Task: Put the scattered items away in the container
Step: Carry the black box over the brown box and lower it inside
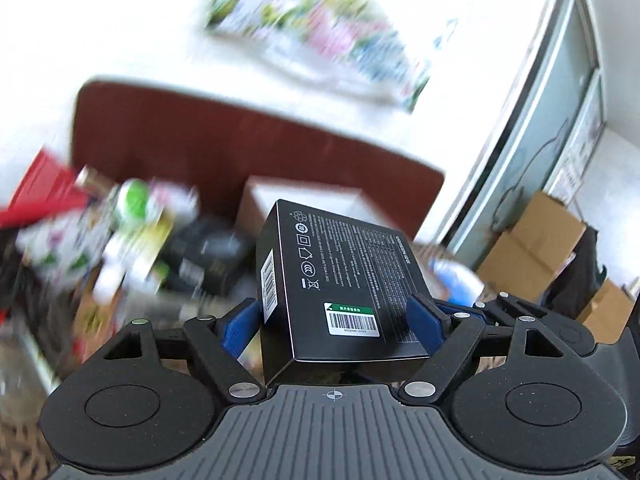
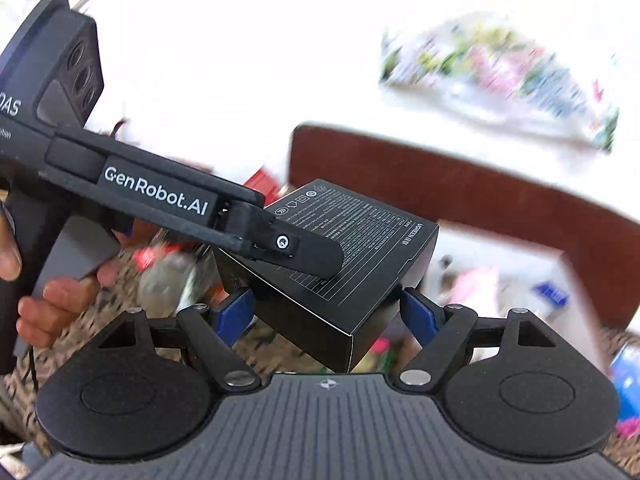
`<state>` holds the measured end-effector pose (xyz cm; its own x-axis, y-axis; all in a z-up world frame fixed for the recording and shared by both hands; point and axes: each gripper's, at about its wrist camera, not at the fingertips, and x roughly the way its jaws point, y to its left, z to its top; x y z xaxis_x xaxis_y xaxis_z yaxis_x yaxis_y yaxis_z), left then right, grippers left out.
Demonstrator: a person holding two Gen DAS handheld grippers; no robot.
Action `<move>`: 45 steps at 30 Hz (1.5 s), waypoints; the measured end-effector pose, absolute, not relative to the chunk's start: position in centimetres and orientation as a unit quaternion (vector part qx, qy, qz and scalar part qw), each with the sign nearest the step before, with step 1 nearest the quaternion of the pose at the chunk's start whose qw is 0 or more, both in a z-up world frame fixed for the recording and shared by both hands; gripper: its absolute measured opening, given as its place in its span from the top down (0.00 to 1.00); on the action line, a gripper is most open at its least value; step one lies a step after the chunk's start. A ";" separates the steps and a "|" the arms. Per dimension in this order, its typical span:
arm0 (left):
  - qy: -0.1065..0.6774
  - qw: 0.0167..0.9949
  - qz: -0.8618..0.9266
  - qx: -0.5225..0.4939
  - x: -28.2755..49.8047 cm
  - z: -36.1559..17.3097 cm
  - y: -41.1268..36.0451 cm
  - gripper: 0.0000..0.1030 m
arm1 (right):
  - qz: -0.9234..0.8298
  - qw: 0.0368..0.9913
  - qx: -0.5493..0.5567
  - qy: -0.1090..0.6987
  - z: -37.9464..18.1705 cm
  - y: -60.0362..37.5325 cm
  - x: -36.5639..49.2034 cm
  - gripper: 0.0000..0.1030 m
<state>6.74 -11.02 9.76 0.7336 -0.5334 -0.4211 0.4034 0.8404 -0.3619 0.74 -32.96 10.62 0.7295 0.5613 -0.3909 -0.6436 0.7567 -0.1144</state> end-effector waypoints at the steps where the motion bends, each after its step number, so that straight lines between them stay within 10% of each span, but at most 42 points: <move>1: 0.253 0.925 -0.256 -0.122 7.4 10.6 -11.5 0.22 | 0.322 0.925 -0.120 0.161 11.5 -33.2 1.4 0.20; 12: 0.189 0.941 -0.249 -0.132 16.4 15.3 -17.1 0.19 | 0.285 0.939 -0.166 0.094 16.4 -35.1 11.2 0.20; 35: 0.303 0.919 -0.206 -0.146 34.6 1.4 -23.3 0.20 | 0.305 0.897 -0.231 0.220 6.1 -34.5 30.2 0.33; 45: 0.319 0.911 -0.230 -0.128 33.7 1.2 -21.8 0.13 | 0.321 0.894 -0.203 0.239 5.3 -39.8 28.5 0.23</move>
